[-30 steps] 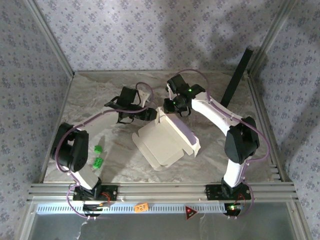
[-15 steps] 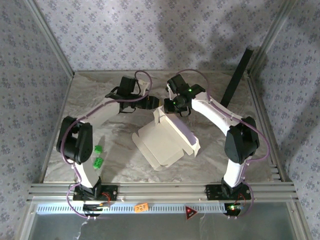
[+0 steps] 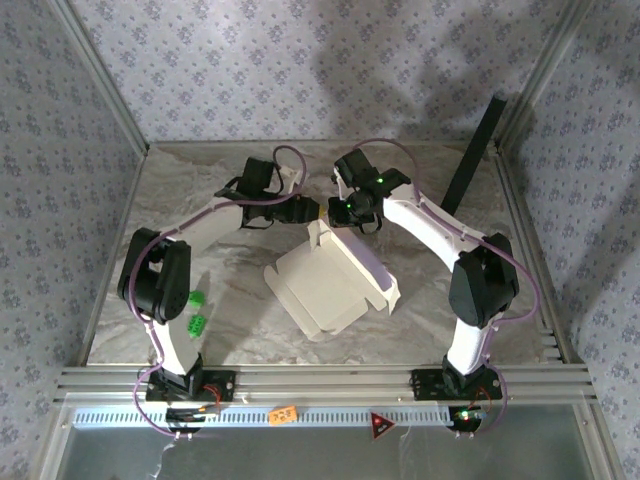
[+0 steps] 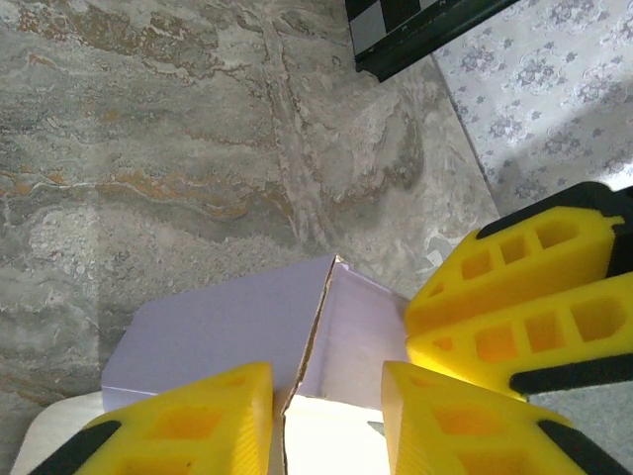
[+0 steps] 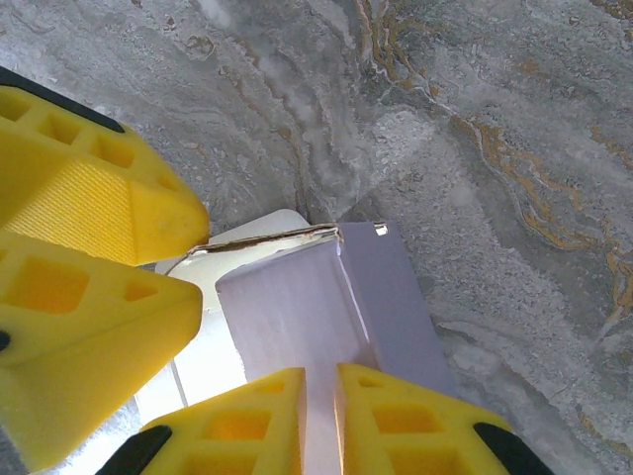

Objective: Fold the paper box

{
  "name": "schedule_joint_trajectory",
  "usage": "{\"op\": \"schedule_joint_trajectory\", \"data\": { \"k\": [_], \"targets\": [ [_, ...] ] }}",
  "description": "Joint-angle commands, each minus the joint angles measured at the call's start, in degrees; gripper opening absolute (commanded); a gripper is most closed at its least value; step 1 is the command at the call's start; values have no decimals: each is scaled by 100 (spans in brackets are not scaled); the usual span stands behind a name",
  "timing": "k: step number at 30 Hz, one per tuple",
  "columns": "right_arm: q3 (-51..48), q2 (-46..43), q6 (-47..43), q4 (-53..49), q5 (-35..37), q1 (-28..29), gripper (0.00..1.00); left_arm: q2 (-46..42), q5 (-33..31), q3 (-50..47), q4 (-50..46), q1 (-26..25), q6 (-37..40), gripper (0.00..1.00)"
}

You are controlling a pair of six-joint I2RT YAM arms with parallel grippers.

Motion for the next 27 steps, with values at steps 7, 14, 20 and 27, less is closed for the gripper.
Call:
{"op": "schedule_joint_trajectory", "data": {
  "k": [7,14,20,27],
  "targets": [
    [35,234,43,-255,-69,96,17,77,255,-197,101,-78,-12,29],
    [80,260,35,-286,-73,109,17,79,273,-189,131,-104,-75,33],
    [81,260,34,-284,-73,122,16,16,299,-188,189,-139,-159,33],
    [63,243,34,-265,-69,131,15,16,326,-193,180,-188,-212,26]
  ]
}}
